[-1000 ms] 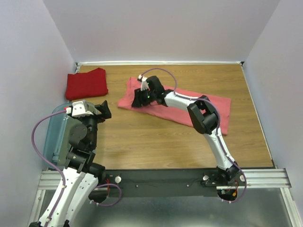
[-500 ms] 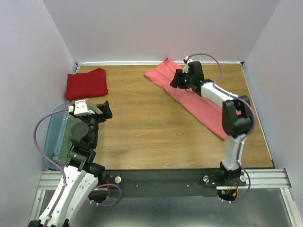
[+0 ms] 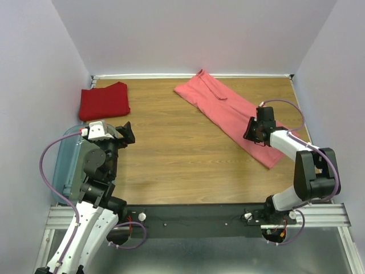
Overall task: Fold and stack the t-shirts
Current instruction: Fold the tshirt
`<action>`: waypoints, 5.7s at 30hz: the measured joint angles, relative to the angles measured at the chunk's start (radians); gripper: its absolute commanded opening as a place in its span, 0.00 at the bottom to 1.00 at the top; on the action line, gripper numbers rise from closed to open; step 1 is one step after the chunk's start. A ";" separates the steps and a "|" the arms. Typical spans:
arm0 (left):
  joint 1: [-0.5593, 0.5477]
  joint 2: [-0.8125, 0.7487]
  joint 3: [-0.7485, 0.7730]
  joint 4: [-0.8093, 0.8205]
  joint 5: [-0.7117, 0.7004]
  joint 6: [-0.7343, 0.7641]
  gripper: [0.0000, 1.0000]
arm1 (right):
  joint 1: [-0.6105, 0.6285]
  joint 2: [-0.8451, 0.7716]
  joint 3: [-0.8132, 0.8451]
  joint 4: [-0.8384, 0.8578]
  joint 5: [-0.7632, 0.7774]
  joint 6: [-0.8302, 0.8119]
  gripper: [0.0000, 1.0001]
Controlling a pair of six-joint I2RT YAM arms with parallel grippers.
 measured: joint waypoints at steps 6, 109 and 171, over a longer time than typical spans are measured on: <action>0.000 -0.011 0.000 -0.001 0.006 0.000 0.96 | -0.035 -0.015 -0.014 -0.034 0.024 0.016 0.37; -0.490 0.633 0.099 -0.496 0.402 -0.531 0.88 | 0.497 -0.477 -0.312 -0.486 -0.148 0.415 0.52; -0.564 0.834 0.109 -0.581 0.337 -0.627 0.49 | 0.497 -0.414 -0.411 -0.251 -0.271 0.435 0.00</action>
